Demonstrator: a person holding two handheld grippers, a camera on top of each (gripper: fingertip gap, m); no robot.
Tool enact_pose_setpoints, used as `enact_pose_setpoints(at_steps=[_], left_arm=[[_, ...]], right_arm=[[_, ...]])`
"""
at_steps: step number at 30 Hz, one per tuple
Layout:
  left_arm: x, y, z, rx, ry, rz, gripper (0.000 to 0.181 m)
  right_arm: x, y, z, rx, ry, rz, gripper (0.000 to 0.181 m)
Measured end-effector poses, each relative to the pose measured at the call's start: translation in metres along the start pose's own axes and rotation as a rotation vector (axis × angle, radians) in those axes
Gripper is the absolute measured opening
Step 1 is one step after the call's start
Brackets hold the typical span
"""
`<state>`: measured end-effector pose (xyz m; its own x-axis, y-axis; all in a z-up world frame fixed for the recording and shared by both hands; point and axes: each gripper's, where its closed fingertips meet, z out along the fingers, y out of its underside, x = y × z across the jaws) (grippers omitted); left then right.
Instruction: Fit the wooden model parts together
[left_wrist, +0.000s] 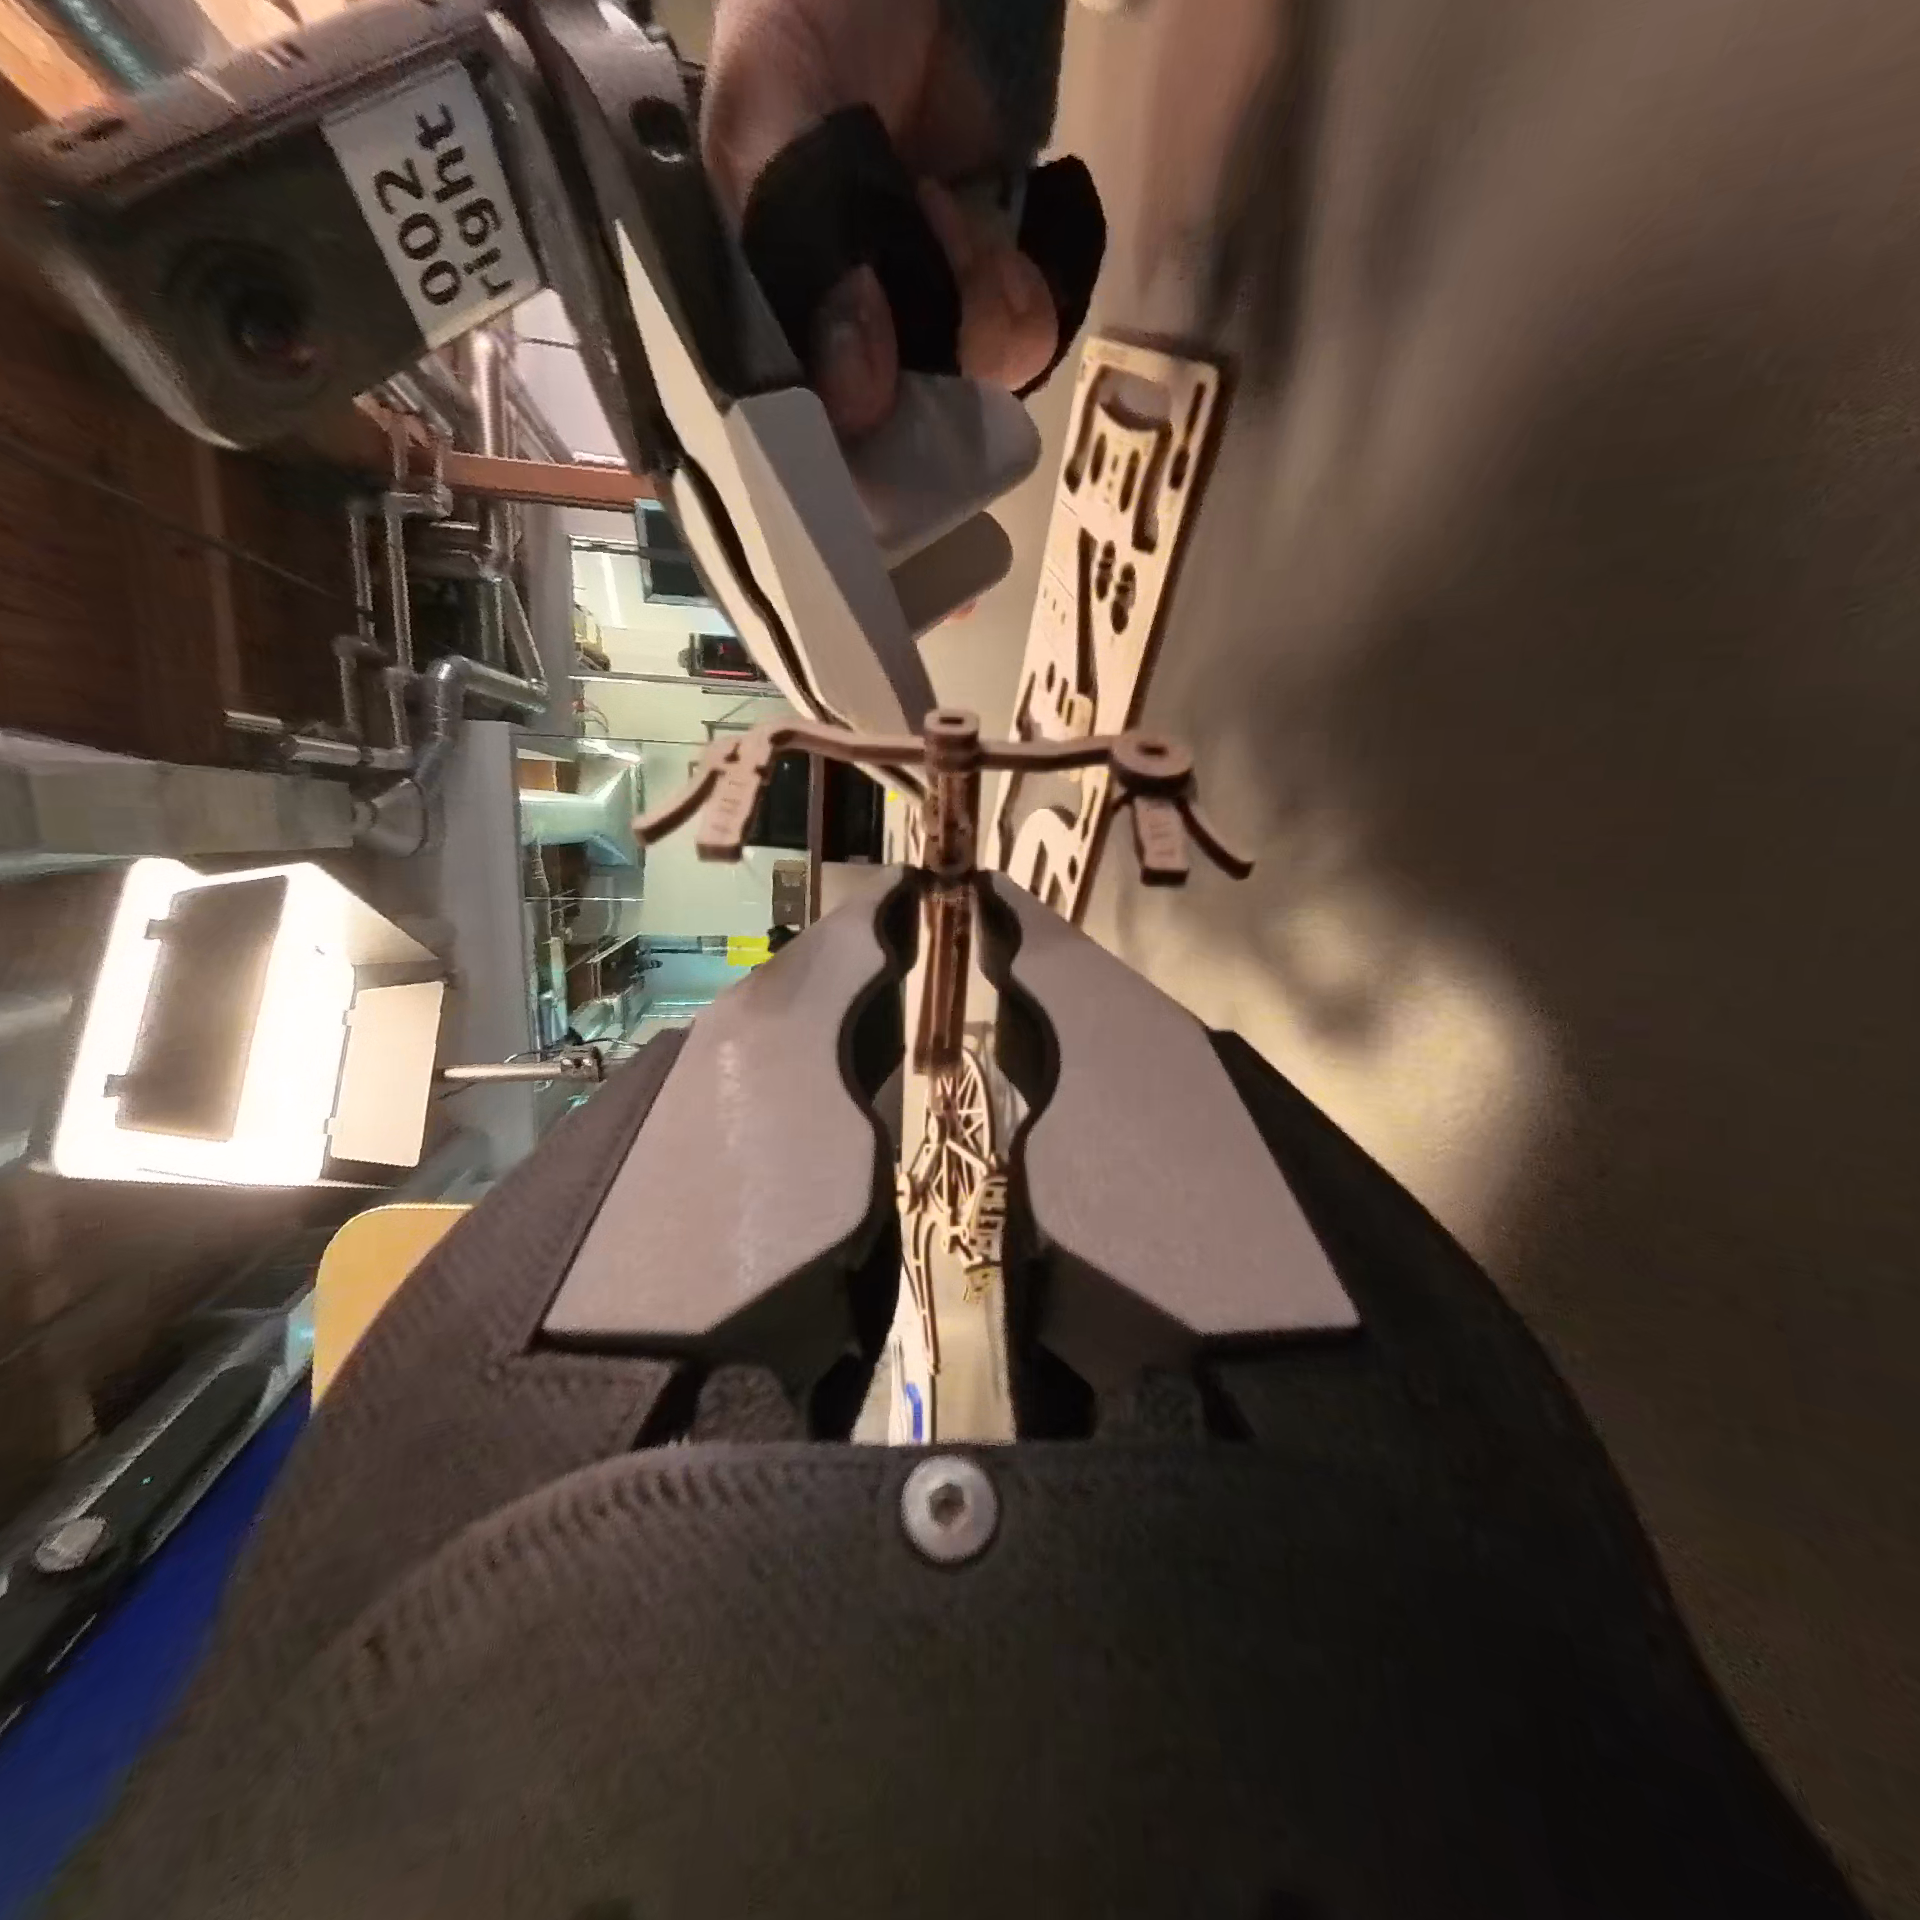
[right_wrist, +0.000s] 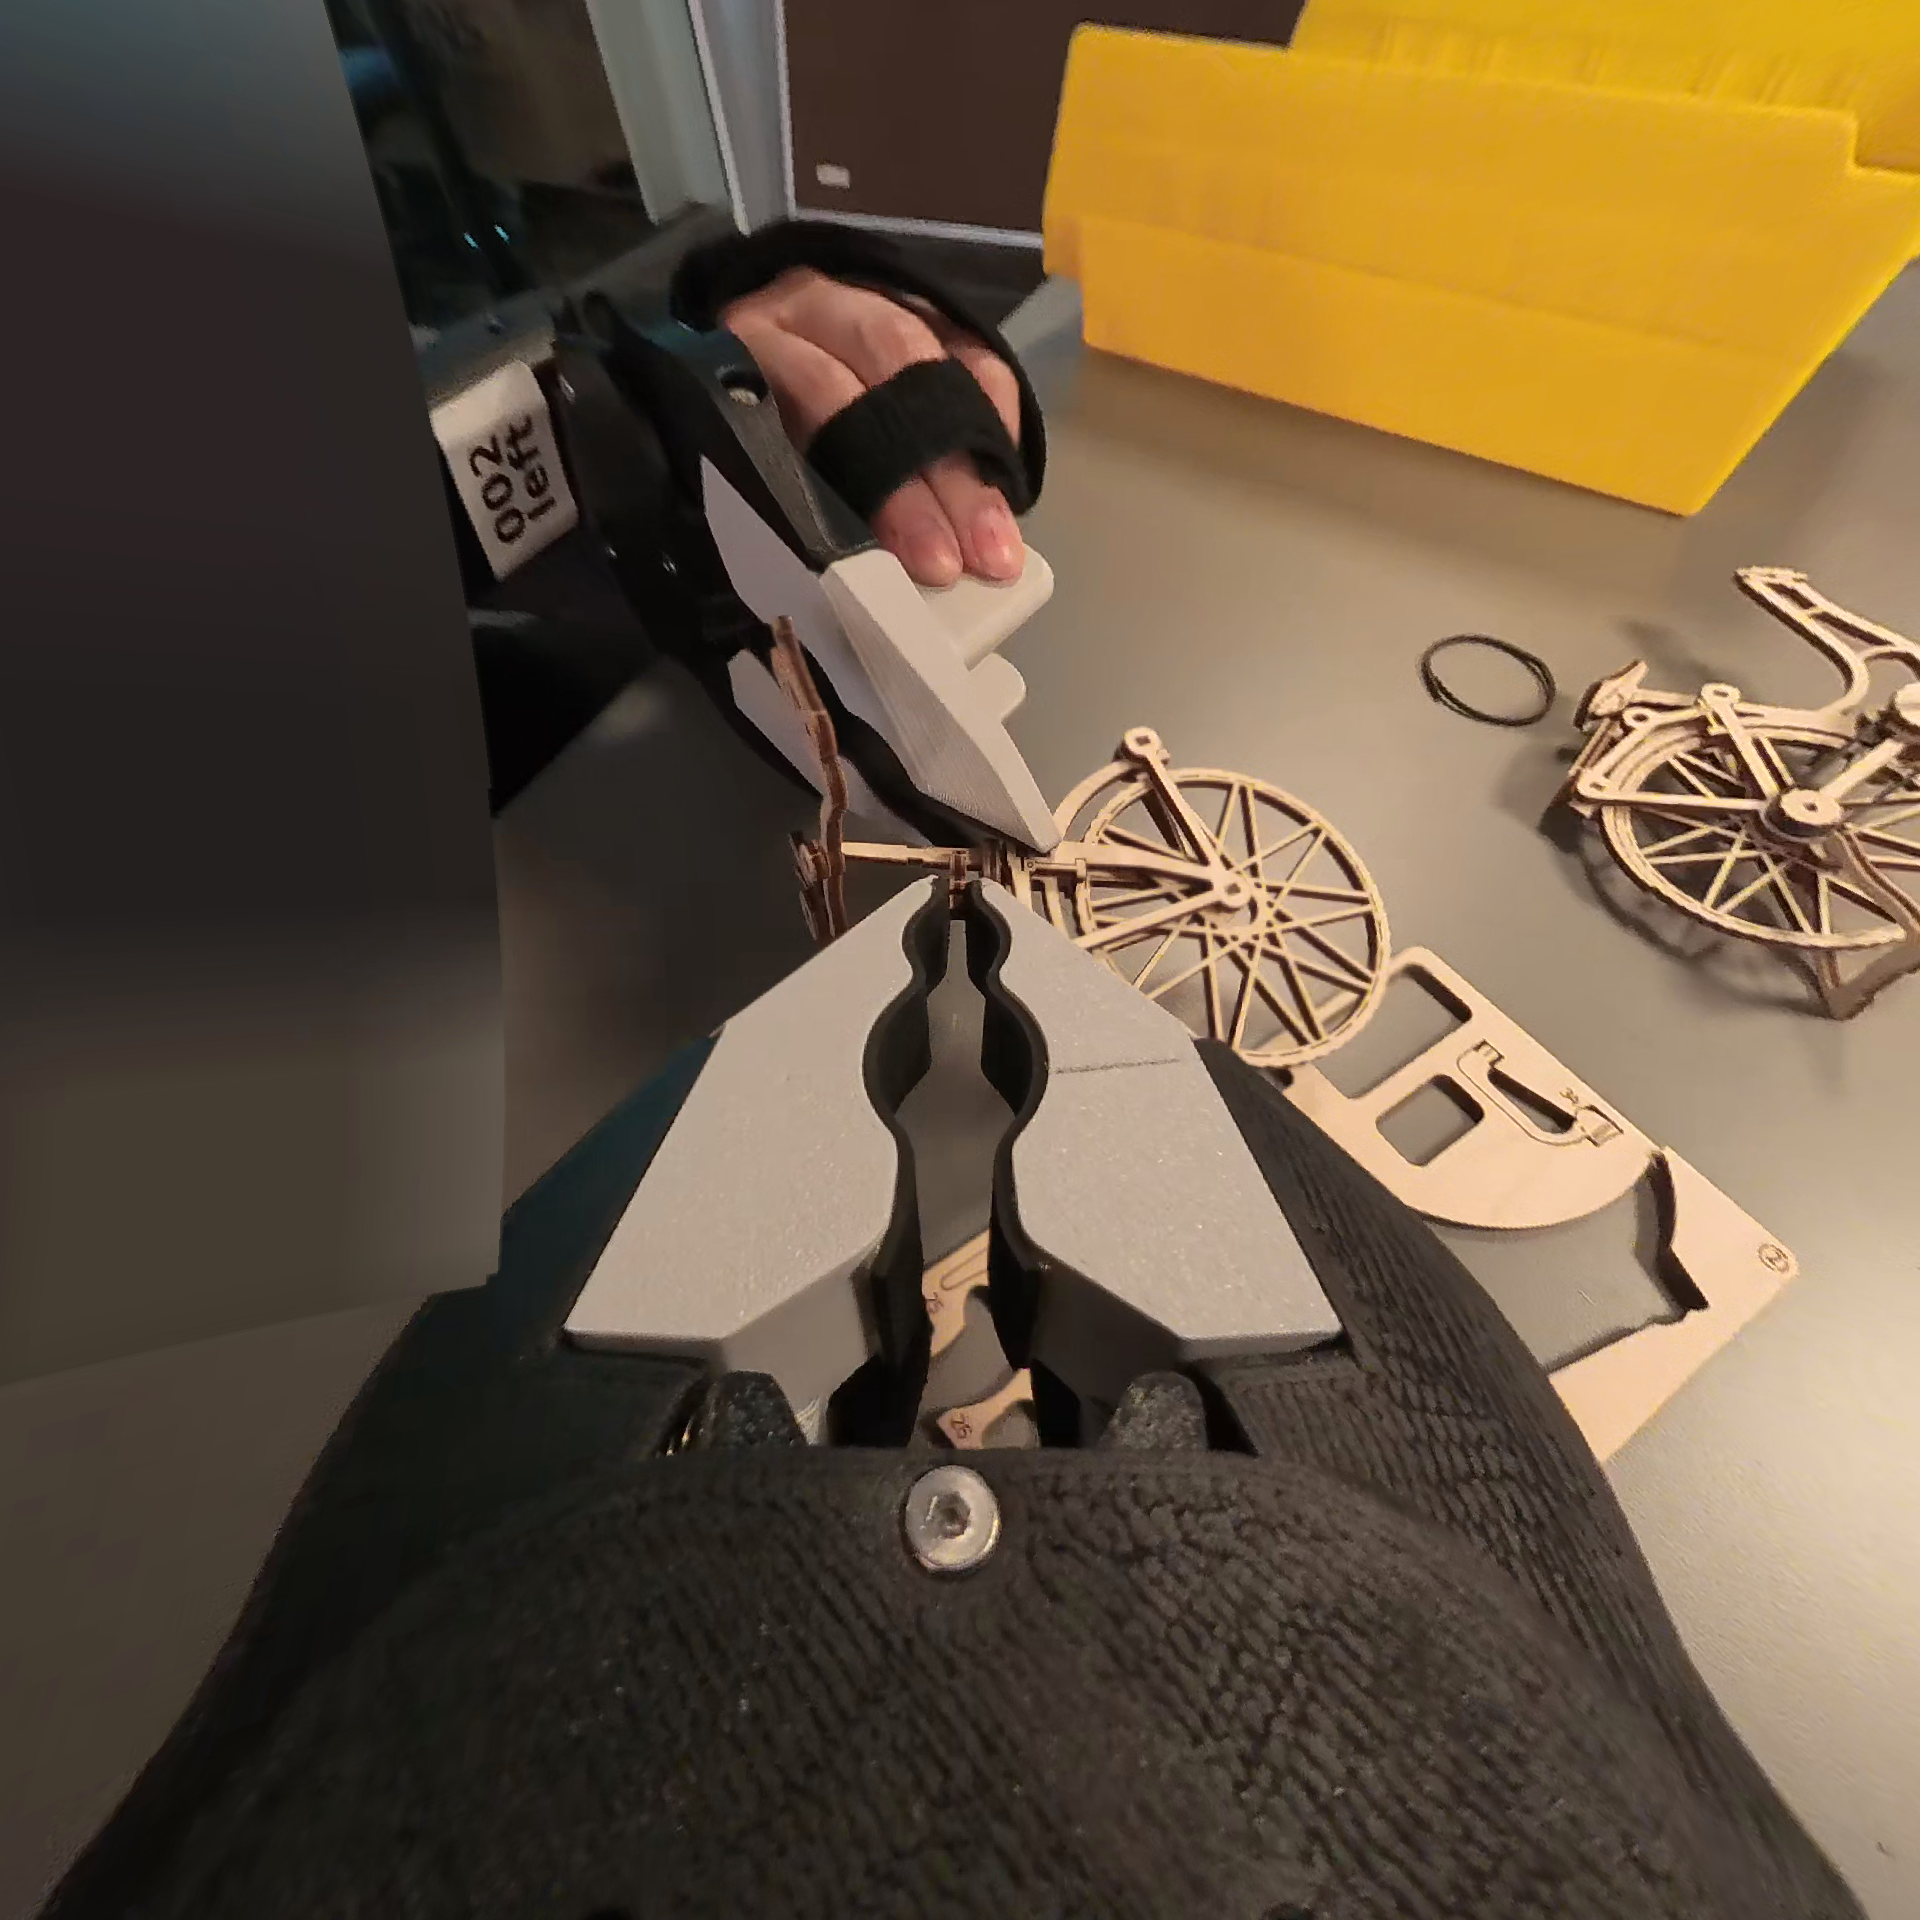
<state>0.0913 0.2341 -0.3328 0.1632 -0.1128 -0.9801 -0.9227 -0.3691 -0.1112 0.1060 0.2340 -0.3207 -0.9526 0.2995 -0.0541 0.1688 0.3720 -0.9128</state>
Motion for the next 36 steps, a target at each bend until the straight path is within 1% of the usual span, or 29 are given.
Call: enact_pose_setpoints(at_steps=[5,8,11,15,17,21,25,26,30,32,36], left_arm=[[0.014,0.009,0.005,-0.042,0.056,0.049,0.009],[0.024,0.014,0.007,-0.07,0.098,0.075,0.009],[0.025,0.015,0.006,-0.075,0.107,0.067,0.01],[0.024,0.017,0.006,-0.081,0.1,0.055,0.02],[0.023,0.015,0.007,-0.066,0.095,0.052,0.02],[0.024,0.011,0.007,-0.039,0.096,0.069,0.01],[0.023,0.012,0.01,-0.045,0.09,0.079,0.01],[0.021,0.014,0.011,-0.057,0.08,0.086,0.009],[-0.001,0.02,0.018,-0.084,-0.042,0.112,0.009],[-0.009,0.021,0.021,-0.091,-0.082,0.135,0.009],[-0.014,0.016,0.022,-0.074,-0.123,0.187,0.009]], right_arm=[[0.006,0.013,0.009,-0.065,0.039,0.021,0.001],[0.005,0.015,0.014,-0.075,0.034,0.033,0.0],[0.005,0.017,0.016,-0.077,0.032,0.044,0.0],[0.006,0.02,0.018,-0.089,0.038,0.043,0.001],[0.006,0.02,0.019,-0.091,0.041,0.043,0.001],[0.007,0.02,0.02,-0.089,0.044,0.046,0.001],[0.007,0.018,0.02,-0.08,0.042,0.052,0.001],[0.007,0.016,0.019,-0.066,0.044,0.049,0.001],[0.015,0.004,0.01,-0.004,0.092,0.017,0.001],[0.018,-0.002,0.004,0.022,0.131,-0.035,0.001],[0.019,-0.004,-0.001,0.009,0.194,-0.174,0.001]])
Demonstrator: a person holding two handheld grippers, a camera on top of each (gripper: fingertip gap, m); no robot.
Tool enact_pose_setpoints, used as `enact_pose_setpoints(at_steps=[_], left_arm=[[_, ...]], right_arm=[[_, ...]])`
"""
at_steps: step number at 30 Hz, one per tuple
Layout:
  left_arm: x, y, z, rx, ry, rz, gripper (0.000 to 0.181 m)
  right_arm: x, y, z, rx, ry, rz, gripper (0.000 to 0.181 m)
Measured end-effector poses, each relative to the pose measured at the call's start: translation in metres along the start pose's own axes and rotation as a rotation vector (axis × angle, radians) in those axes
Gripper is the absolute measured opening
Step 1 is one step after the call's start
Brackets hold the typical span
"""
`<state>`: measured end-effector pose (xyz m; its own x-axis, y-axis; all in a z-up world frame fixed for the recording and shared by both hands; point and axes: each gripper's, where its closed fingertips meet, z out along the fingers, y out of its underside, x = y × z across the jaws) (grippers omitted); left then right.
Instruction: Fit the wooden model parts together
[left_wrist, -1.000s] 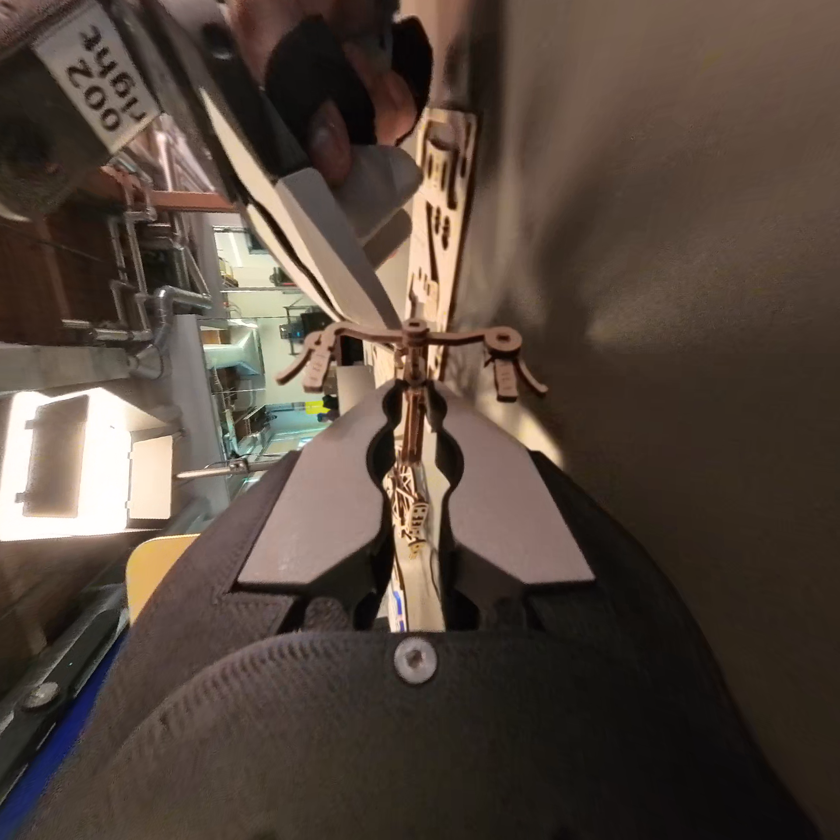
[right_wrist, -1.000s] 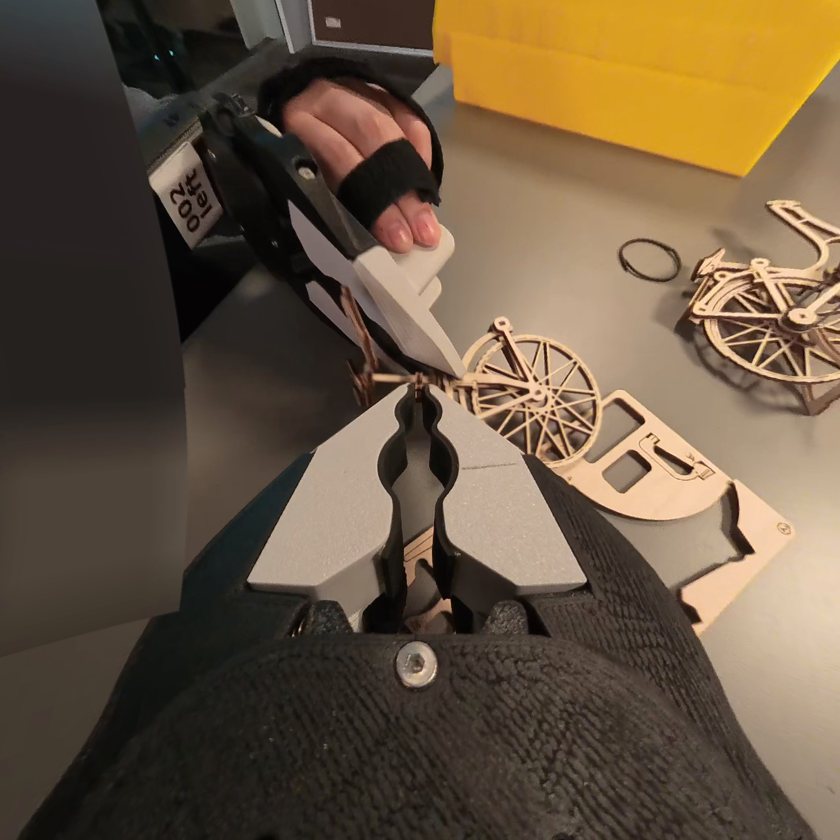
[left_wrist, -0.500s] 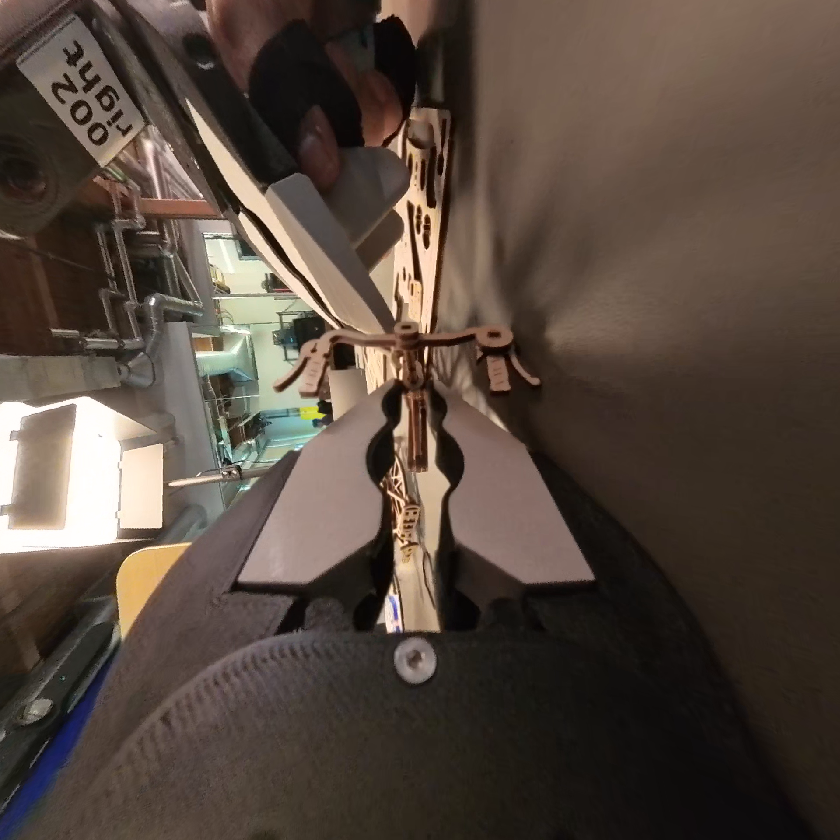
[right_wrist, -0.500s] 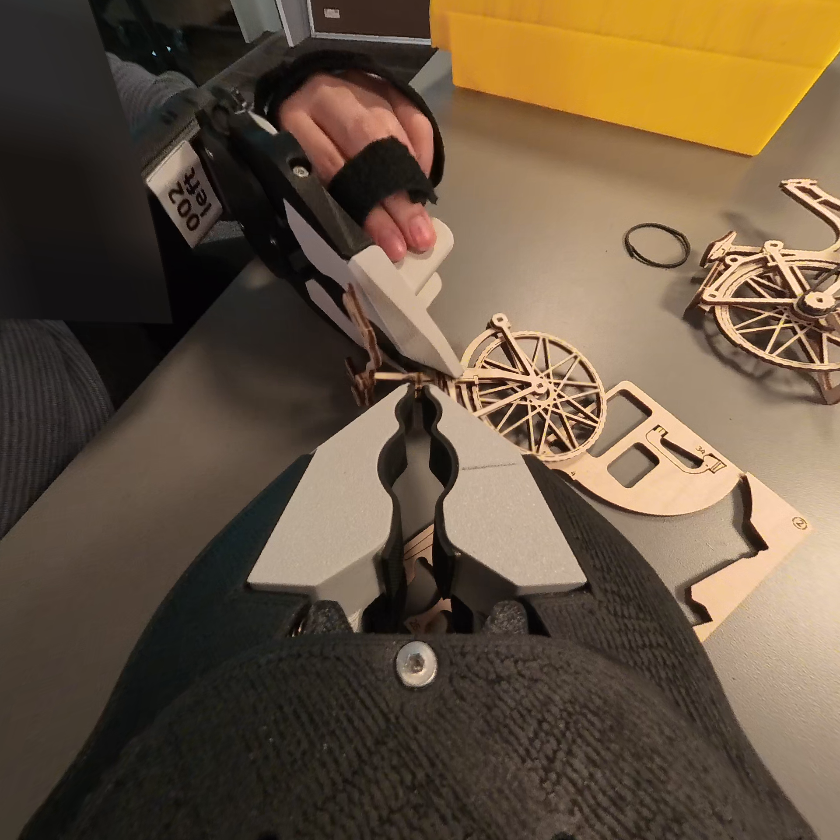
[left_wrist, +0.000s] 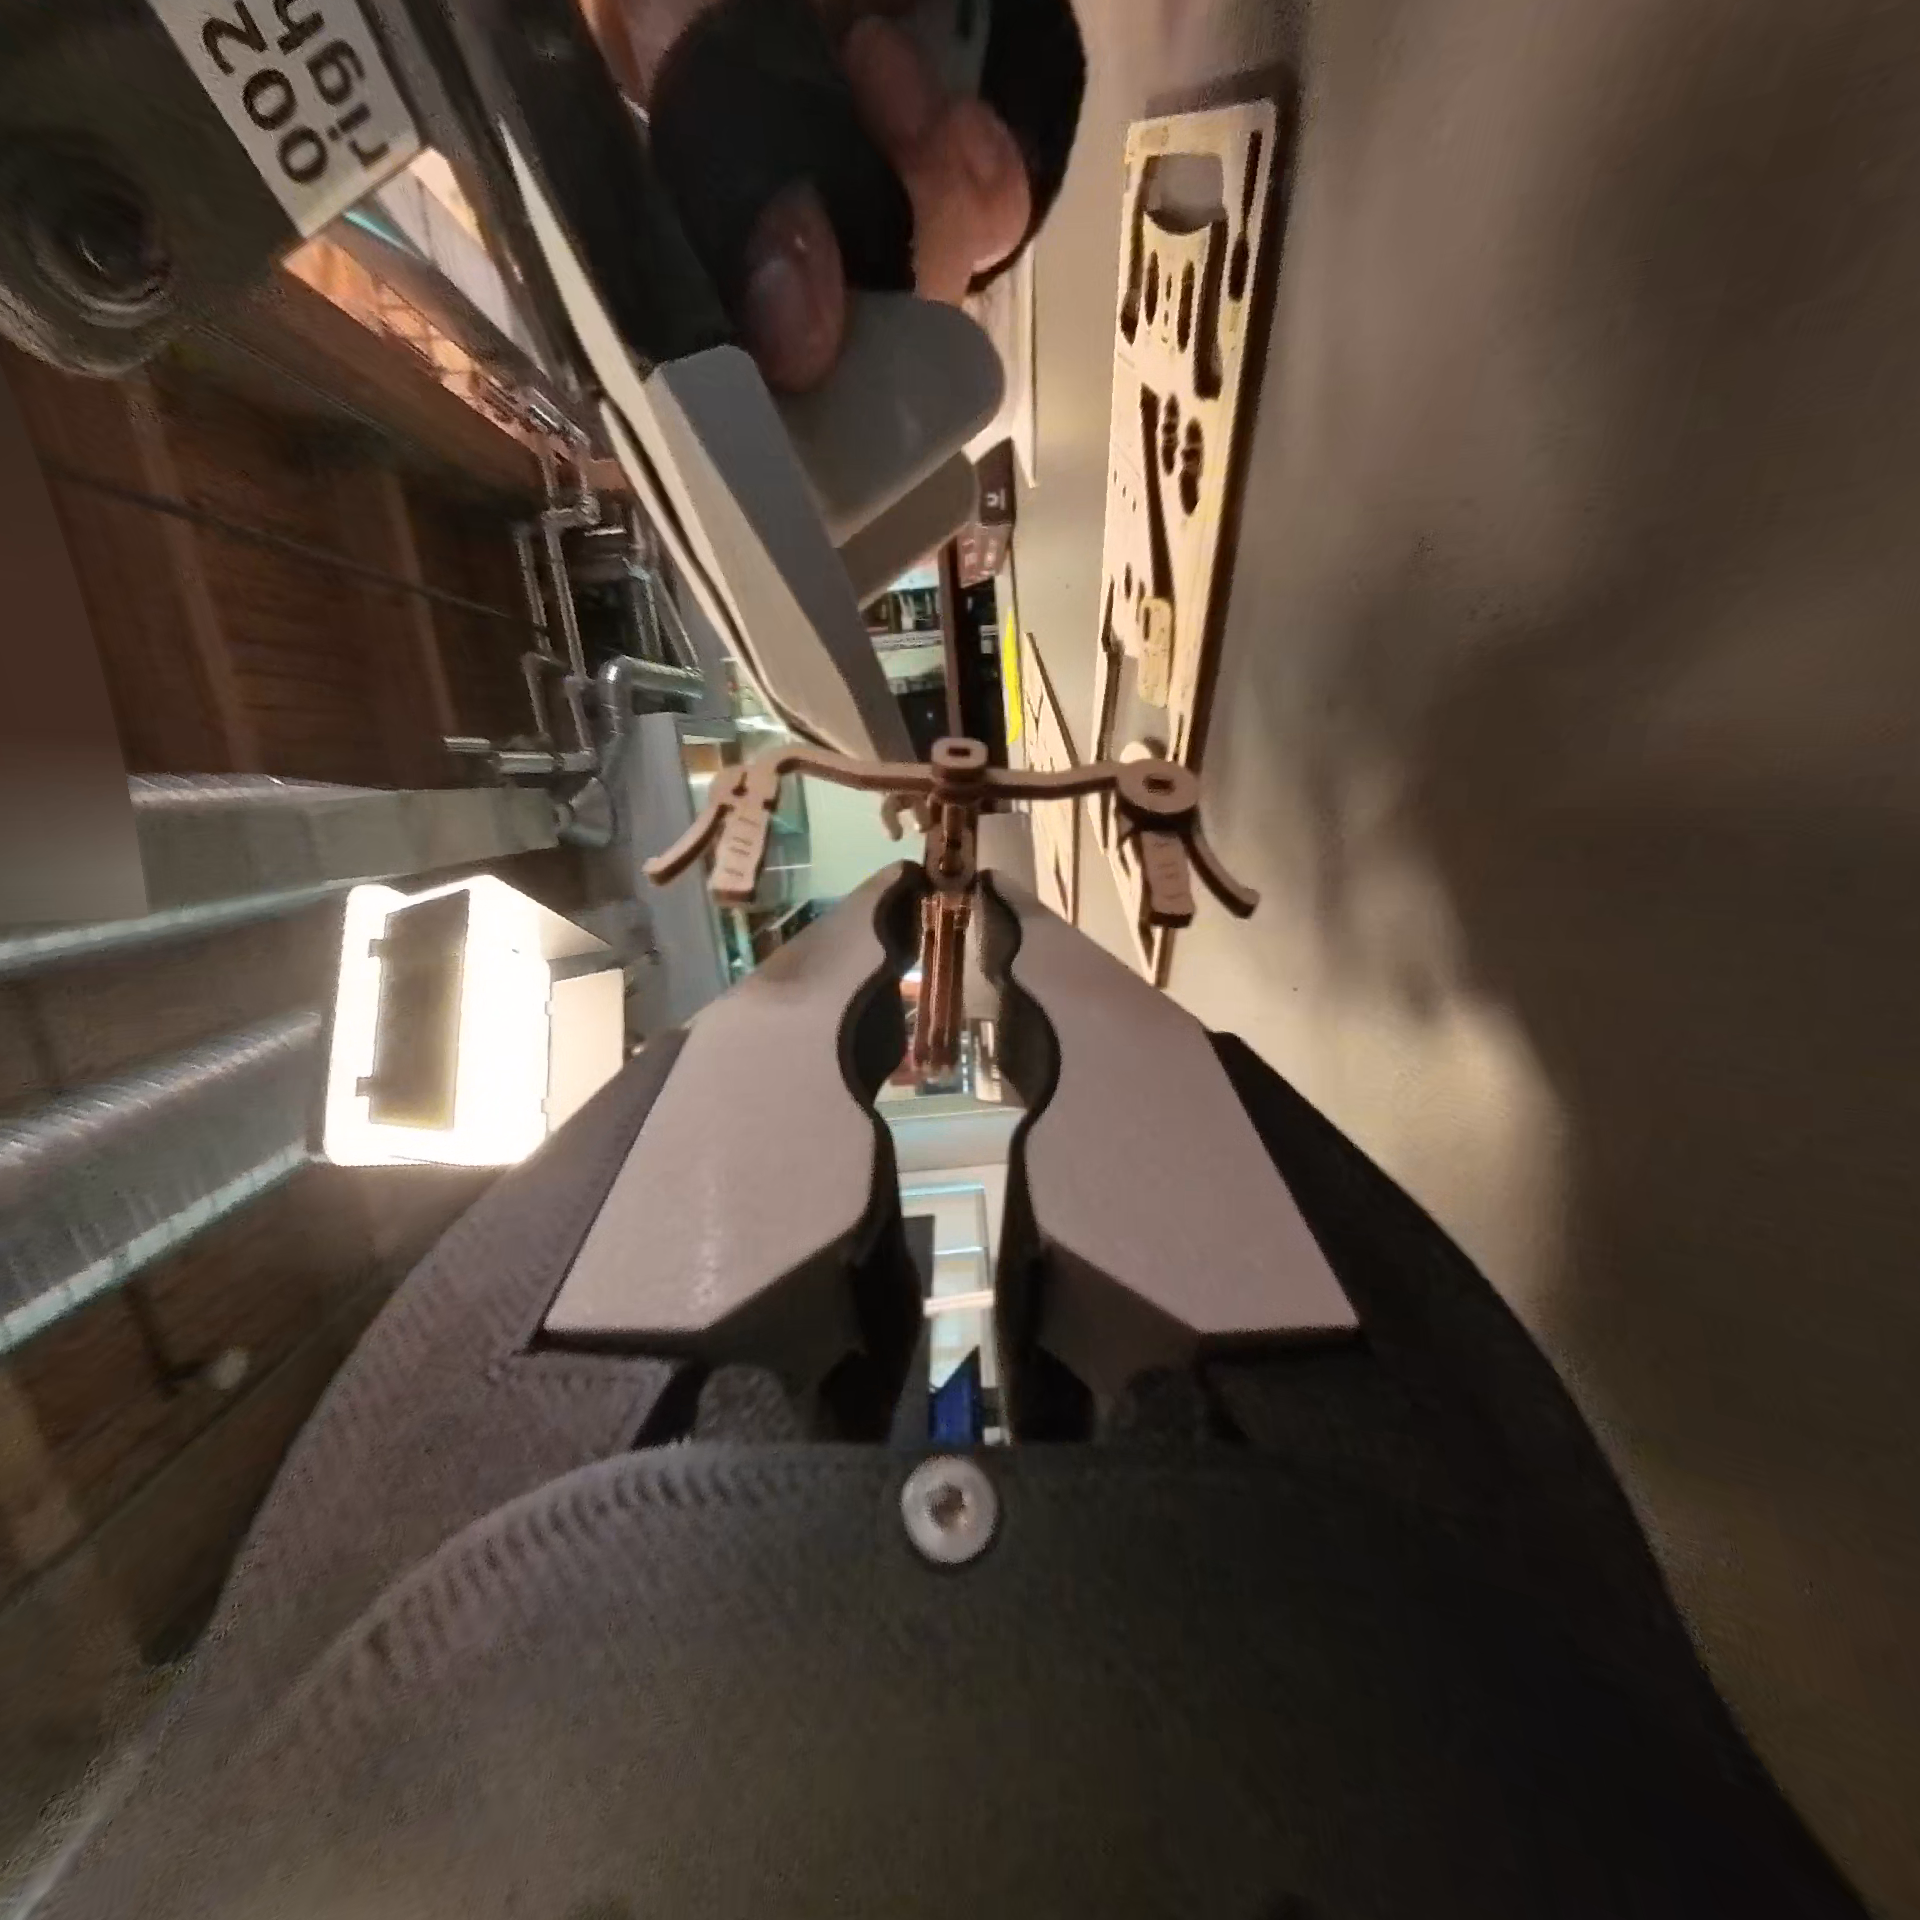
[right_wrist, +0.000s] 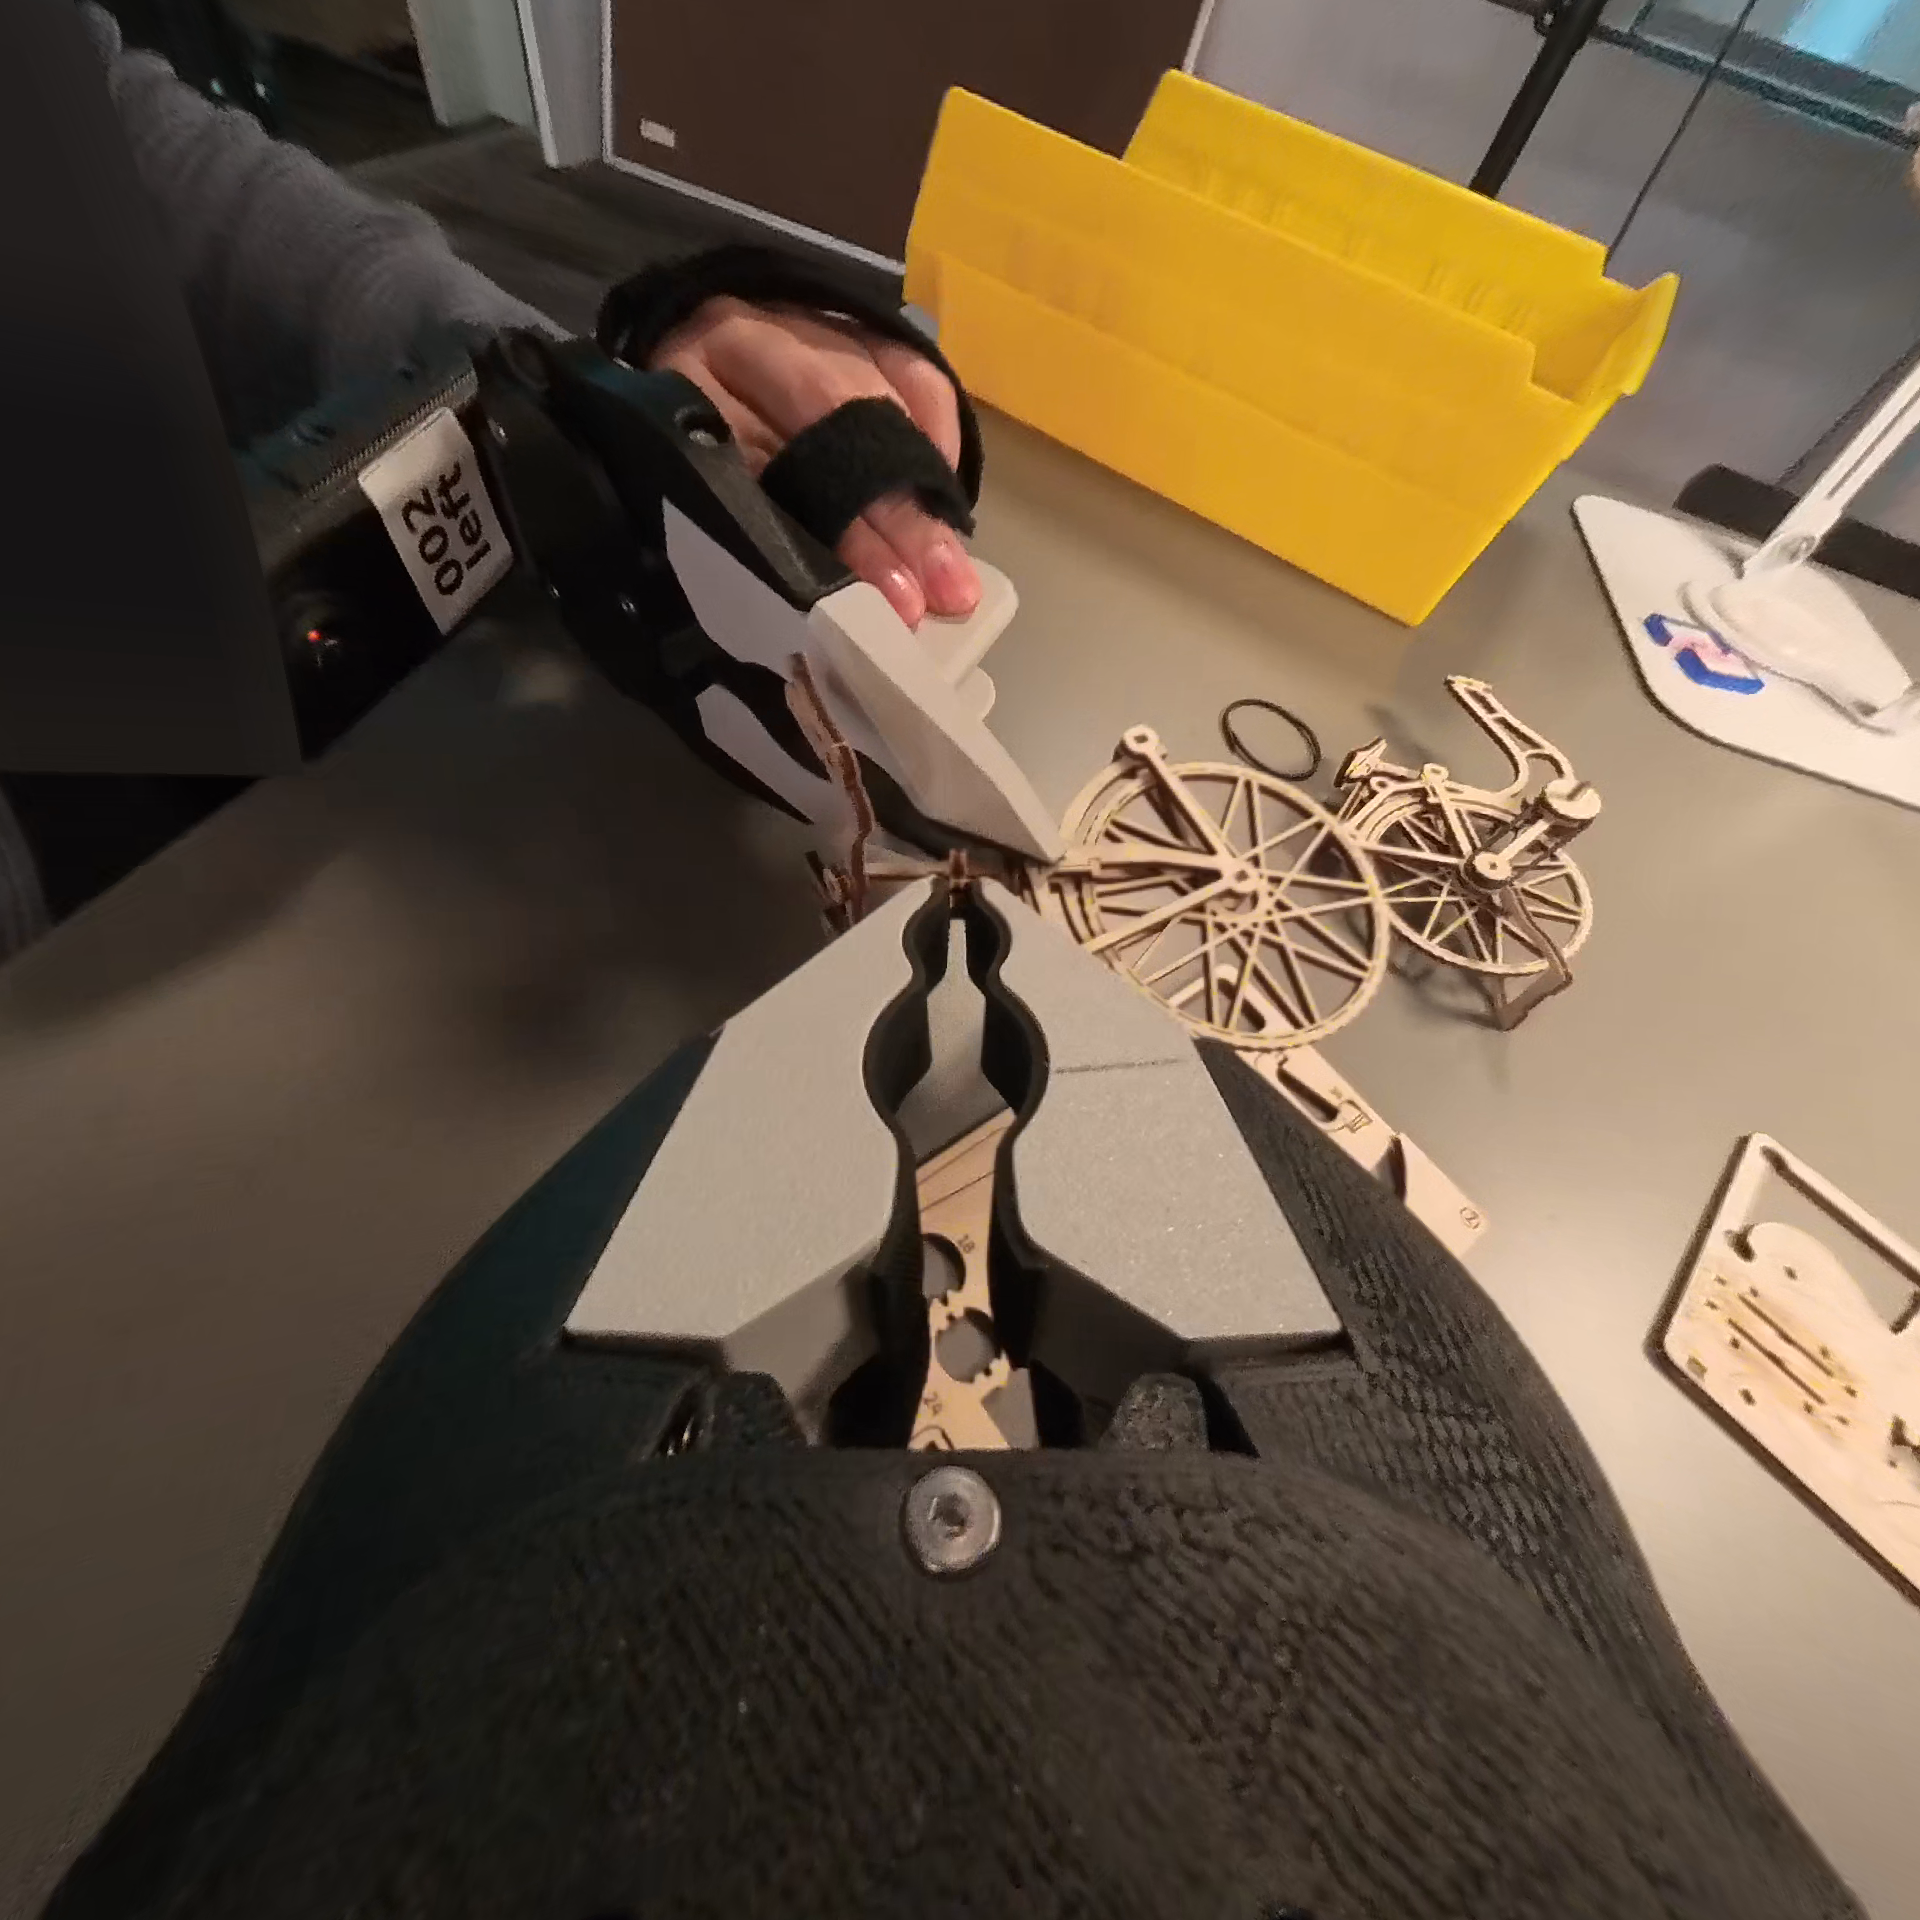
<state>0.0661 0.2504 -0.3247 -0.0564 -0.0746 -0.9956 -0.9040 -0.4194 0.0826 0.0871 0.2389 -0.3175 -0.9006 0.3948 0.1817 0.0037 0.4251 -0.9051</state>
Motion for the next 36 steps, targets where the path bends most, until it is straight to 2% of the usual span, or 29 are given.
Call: enact_pose_setpoints(at_steps=[9,14,24,36], left_arm=[[-0.007,-0.002,-0.001,0.009,-0.031,-0.004,0.009],[-0.004,-0.003,0.0,0.006,0.0,-0.065,0.009],[-0.004,0.009,0.003,-0.055,0.033,-0.234,0.008],[0.0,0.005,0.007,0.0,0.112,-0.429,0.008]], right_arm=[[-0.002,-0.001,0.0,0.003,0.031,-0.097,0.001],[-0.001,0.001,0.002,0.018,0.019,-0.054,0.001],[0.008,-0.003,0.008,0.007,0.102,0.07,0.001],[0.015,-0.003,0.001,-0.006,0.054,0.205,0.0]])
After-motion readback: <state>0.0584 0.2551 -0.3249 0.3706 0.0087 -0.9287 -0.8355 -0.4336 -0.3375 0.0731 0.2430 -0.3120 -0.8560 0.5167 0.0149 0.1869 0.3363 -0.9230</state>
